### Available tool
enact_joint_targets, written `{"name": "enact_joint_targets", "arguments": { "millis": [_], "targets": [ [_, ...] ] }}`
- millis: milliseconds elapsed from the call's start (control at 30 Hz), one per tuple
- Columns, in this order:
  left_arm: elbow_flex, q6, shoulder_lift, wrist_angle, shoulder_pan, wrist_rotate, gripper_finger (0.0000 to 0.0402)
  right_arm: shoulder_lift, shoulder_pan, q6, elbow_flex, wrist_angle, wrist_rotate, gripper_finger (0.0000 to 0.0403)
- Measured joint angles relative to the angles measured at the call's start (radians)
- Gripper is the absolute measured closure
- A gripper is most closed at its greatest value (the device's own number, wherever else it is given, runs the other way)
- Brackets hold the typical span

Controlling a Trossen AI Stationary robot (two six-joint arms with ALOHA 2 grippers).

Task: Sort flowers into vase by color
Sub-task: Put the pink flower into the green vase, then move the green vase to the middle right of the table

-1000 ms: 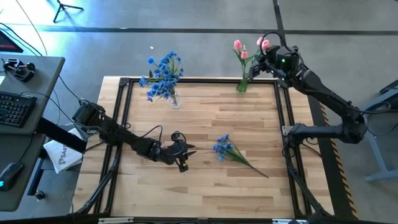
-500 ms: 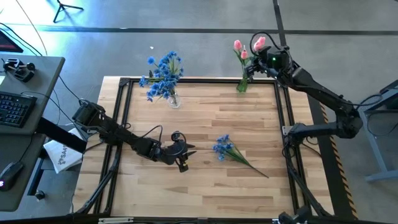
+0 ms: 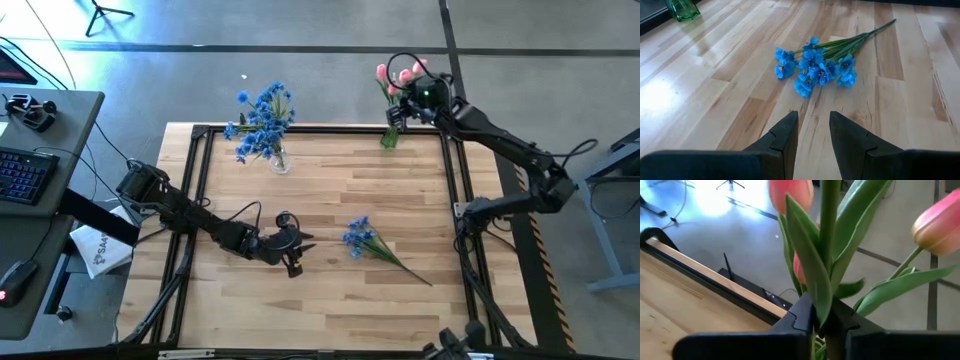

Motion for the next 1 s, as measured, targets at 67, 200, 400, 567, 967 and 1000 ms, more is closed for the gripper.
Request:
{"name": "enact_joint_targets", "arguments": {
  "millis": [67,200,400,567,967,1000],
  "targets": [
    [0.000,-0.001,0.000,0.000,0.000,0.008,0.0300,0.013,-0.006,0.010,-0.001,-0.004,0.000,0.0366],
    [0.000,-0.001,0.000,0.000,0.000,0.010,0.0300,0.034,-0.016,0.026,-0.001,-0.025,0.000,0.0331],
    [0.000,-0.001,0.000,0.000,0.000,0.010,0.0300,0.042,-0.020,0.015,-0.002,-0.072,-0.002,0.0247],
    [0.000,-0.001,0.000,0.000,0.000,0.010,0.0300,0.003,-0.020,-0.018,-0.002,-0.099,-0.024,0.0189],
    [0.000,-0.001,0.000,0.000,0.000,0.010,0.0300,-0.186,-0.016,-0.070,-0.002,-0.356,-0.109,0.0165],
    [0.000,-0.002,0.000,0.000,-0.001,0.010,0.0300,-0.197,-0.011,-0.083,-0.015,-0.375,-0.140,0.0165]
  ]
}}
